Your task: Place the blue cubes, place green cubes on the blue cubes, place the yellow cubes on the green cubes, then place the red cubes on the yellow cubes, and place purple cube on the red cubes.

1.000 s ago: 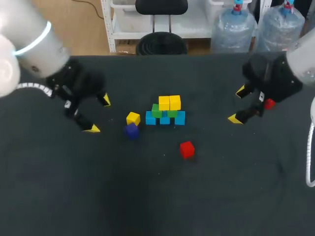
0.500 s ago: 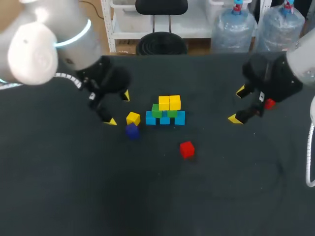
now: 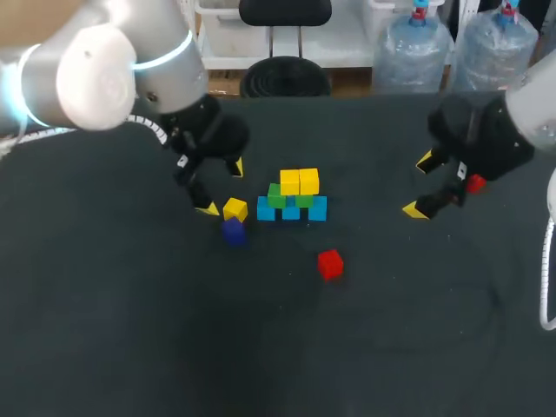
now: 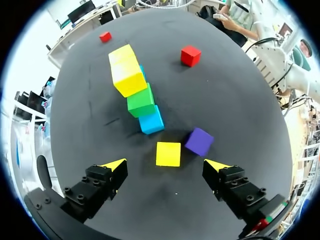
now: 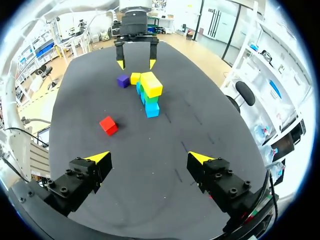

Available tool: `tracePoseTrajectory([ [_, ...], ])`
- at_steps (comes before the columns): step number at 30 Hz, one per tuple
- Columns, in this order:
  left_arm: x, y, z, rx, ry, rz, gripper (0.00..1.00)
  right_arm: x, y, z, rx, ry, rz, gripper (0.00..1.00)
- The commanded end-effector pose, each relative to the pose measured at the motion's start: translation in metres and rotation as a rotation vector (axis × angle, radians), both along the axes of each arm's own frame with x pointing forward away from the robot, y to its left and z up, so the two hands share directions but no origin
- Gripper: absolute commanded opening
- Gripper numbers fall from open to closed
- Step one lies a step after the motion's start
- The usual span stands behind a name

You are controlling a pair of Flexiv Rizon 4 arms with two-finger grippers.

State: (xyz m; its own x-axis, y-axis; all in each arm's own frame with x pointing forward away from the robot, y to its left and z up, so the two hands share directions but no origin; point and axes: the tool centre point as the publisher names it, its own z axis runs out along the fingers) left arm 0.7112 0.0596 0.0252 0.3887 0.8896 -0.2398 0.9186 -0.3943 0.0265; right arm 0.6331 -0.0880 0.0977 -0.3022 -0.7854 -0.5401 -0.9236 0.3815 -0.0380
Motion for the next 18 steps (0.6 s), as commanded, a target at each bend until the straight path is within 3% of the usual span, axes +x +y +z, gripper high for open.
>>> tracePoseTrajectory([
  [1,0.005,-0.005,-0.006,0.021,0.036,-0.004,1.00,0.001,0.000,-0.001,0.002,0.001,0.002,1.00],
  [18,0.002,-0.008,-0.020,0.013,0.057,0.028,1.00,0.001,0.000,-0.001,0.002,0.001,0.002,1.00],
])
